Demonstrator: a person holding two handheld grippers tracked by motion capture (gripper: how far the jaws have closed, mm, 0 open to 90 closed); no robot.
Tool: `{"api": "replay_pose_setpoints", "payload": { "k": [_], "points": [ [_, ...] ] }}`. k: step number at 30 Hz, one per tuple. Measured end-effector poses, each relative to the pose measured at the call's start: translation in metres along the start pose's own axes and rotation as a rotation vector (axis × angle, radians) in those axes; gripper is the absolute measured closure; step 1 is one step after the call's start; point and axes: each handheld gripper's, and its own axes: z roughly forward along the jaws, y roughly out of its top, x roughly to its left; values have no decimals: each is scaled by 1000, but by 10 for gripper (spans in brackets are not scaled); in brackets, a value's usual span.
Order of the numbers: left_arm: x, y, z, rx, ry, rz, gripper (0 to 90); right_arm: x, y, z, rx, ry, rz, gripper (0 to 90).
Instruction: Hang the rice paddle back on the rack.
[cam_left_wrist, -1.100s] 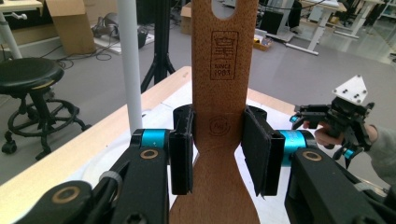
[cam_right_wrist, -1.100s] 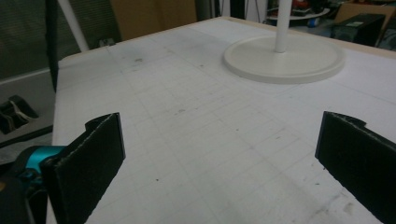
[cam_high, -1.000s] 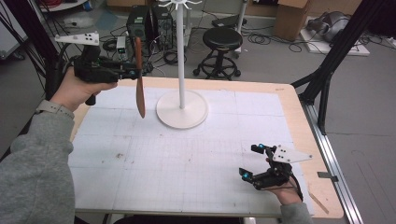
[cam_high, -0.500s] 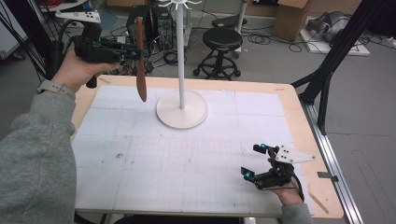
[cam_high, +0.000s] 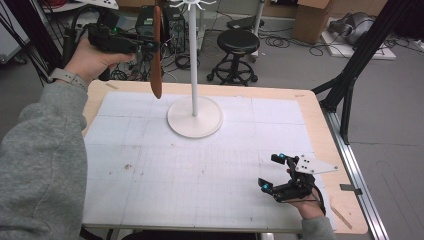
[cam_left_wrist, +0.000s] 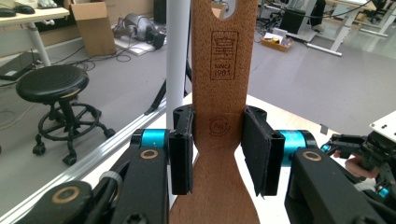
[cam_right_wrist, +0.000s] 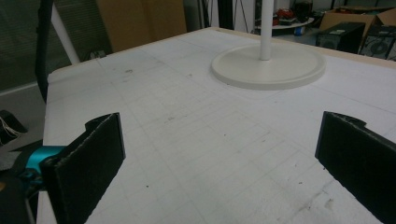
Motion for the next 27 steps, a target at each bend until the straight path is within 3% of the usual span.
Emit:
{"api": "replay_pose_setpoints", "payload": {
  "k": [5,11,15,17,24,27],
  "points": [
    [2,7,5,4,9,-10,650,0,0,-1,-5,1,4,0],
    [5,25,8,20,36,-12,650,-2,0,-2,-12,9,6,0],
    [3,27,11,-7,16,-22,650,-4,-1,-3,-16,5,15,0],
    [3,27,15,18,40,-18,650,-4,-1,-4,-16,2,15,0],
    [2,28,18,20,42,-18,650,-5,-1,-4,-17,7,19,0],
    [3,27,19,33,71,-12,650,-4,-1,-4,-20,10,19,0]
  ]
}}
